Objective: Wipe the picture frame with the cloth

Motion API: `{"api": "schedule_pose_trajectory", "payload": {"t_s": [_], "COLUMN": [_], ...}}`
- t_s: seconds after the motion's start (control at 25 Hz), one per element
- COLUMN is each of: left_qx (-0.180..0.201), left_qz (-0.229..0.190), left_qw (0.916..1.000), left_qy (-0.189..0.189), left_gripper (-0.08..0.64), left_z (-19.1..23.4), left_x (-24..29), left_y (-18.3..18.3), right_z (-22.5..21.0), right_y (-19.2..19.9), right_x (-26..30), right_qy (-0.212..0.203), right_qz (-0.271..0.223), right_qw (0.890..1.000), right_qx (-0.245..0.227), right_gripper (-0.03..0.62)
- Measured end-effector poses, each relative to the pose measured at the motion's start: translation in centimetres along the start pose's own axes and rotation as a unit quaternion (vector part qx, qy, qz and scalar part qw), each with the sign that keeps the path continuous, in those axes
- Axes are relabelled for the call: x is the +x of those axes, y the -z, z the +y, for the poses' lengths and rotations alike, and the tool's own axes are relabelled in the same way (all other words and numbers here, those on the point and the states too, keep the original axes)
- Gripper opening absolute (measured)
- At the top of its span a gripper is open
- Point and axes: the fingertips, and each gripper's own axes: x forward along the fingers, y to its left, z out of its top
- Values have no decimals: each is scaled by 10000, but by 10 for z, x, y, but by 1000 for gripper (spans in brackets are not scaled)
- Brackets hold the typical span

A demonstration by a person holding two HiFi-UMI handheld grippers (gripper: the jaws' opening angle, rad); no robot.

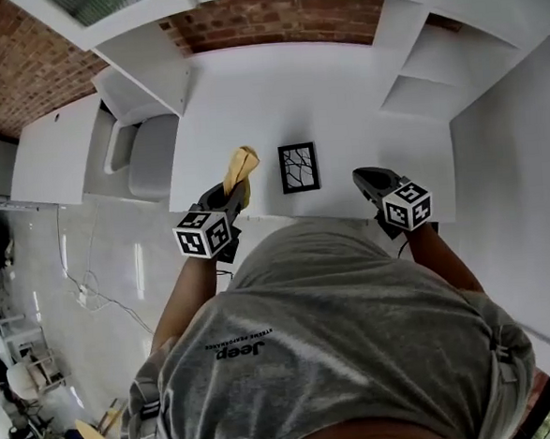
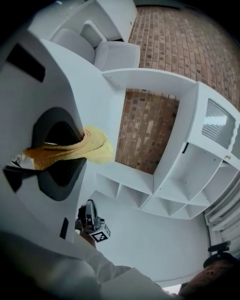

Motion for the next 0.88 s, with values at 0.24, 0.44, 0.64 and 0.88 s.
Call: {"api": "schedule_pose_trajectory", "payload": {"t_s": [0.24, 0.44, 0.64, 0.88], "left_qx": [-7, 32, 241, 527], "left_qz": [372, 646, 921, 1128], "left_qw": [9988, 9978, 9950, 9889], "left_qy": [-316, -167, 299, 816], "left_gripper": [64, 64, 64, 64], "left_z": [-12, 4, 40, 63], "left_x": [31, 41, 58, 80], "left_y": [5, 15, 27, 30], "right_z": [-2, 6, 9, 15], "right_y": [15, 29, 54, 87], "right_x": [44, 85, 123, 140], "right_qy": [-884, -931, -461, 26], "right_qz": [592, 893, 1423, 1934], "right_qw": [9916, 9849, 9814, 9756], "right_qx": [-736, -1151, -1203, -1036], "right_gripper": [3, 3, 3, 4]}}
